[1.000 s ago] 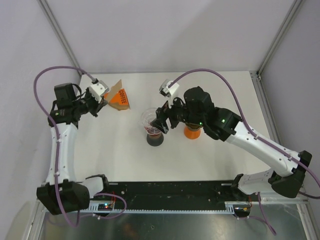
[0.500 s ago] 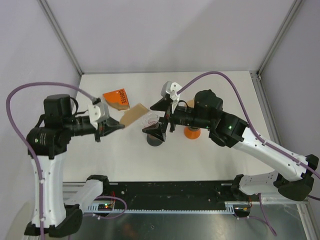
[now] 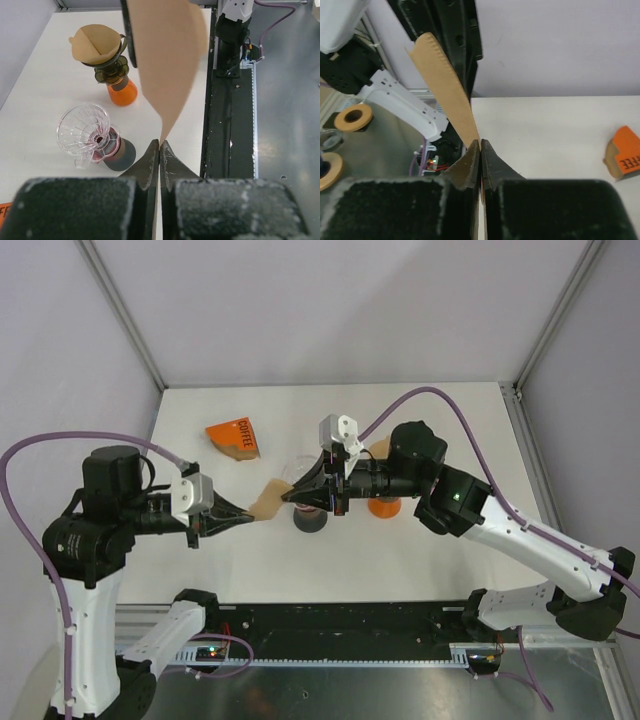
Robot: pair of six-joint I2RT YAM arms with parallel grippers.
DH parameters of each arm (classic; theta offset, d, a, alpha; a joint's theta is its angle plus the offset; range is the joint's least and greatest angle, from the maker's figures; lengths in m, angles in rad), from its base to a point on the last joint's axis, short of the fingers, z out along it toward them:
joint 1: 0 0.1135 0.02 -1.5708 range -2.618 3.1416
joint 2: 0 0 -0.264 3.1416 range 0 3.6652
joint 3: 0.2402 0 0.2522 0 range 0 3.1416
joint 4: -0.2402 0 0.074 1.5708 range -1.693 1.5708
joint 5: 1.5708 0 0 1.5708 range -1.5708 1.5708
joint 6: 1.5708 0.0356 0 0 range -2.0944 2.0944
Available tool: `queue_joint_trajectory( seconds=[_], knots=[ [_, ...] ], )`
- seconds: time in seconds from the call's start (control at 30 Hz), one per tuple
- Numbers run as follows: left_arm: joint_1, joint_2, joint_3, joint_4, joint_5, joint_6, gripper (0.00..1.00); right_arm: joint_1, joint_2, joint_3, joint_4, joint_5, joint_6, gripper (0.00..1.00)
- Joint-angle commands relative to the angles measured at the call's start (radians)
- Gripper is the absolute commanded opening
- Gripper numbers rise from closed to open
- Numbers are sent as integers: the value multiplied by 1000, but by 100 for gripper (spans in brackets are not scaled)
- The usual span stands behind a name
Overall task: Place the coffee filter in the dripper
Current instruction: Pick up the coffee filter from the coffee filter holder.
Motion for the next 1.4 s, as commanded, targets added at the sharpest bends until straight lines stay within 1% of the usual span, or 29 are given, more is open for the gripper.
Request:
queue_joint_trajectory(
  seconds=[0.0, 0.03, 0.07, 0.1, 0.13, 0.17, 0.23, 0.3, 0.33, 0.37, 0.43, 0.5, 0.63, 0.7, 0.87, 1.0, 1.07, 1.23, 1.37],
  knots=[
    [-11, 5, 3, -50, 27, -37, 6, 21, -1, 5, -12, -86, -50, 1],
    [-11, 3, 1, -49, 26, -48, 18, 23, -3, 5, -34, -87, -63, 1],
    [-11, 2, -2, -50, 23, -56, 39, 25, -9, 5, -73, -93, -84, 0],
    [-11, -3, -8, -49, 21, -66, 53, 28, -15, 4, -105, -98, -102, 0],
    [-11, -6, -10, -49, 13, -71, 66, 31, -23, 4, -154, -106, -128, 0],
    [-11, -10, -9, -49, 6, -73, 72, 33, -30, 4, -193, -113, -158, 0],
    [-12, -11, 3, -50, -7, -78, 78, 38, -48, 5, -279, -111, -198, 0],
    [-18, -8, 16, -50, -1, -83, 78, 48, -59, 6, -348, -101, -223, 0],
    [-22, -6, 21, -49, 11, -88, 76, 54, -61, 7, -377, -97, -232, 0],
    [-25, 0, 25, -50, 22, -93, 74, 63, -60, 9, -399, -96, -247, 0],
    [-32, 10, 26, -49, 47, -114, 63, 86, -61, 12, -434, -90, -271, 0],
    [-42, 19, 17, -49, 70, -143, 55, 103, -62, 12, -452, -77, -287, 0],
    [-71, 13, -2, -49, 76, -160, 44, 113, -57, 14, -461, -66, -310, 0],
    [-86, 9, -11, -50, 84, -157, 40, 114, -55, 14, -460, -63, -316, 0],
    [-115, 2, -28, -53, 102, -160, 38, 113, -51, 17, -455, -32, -313, 0],
    [-147, -19, -63, -55, 89, -153, 44, 111, -54, 23, -457, -7, -300, 0],
    [-152, -24, -65, -56, 82, -144, 44, 111, -55, 23, -457, -8, -298, 0],
    [-160, -17, -54, -56, 109, -141, 38, 112, -52, 30, -457, -11, -297, 0],
    [-176, -22, -63, -56, 94, -144, 37, 112, -50, 33, -466, -2, -297, 0]
  ],
)
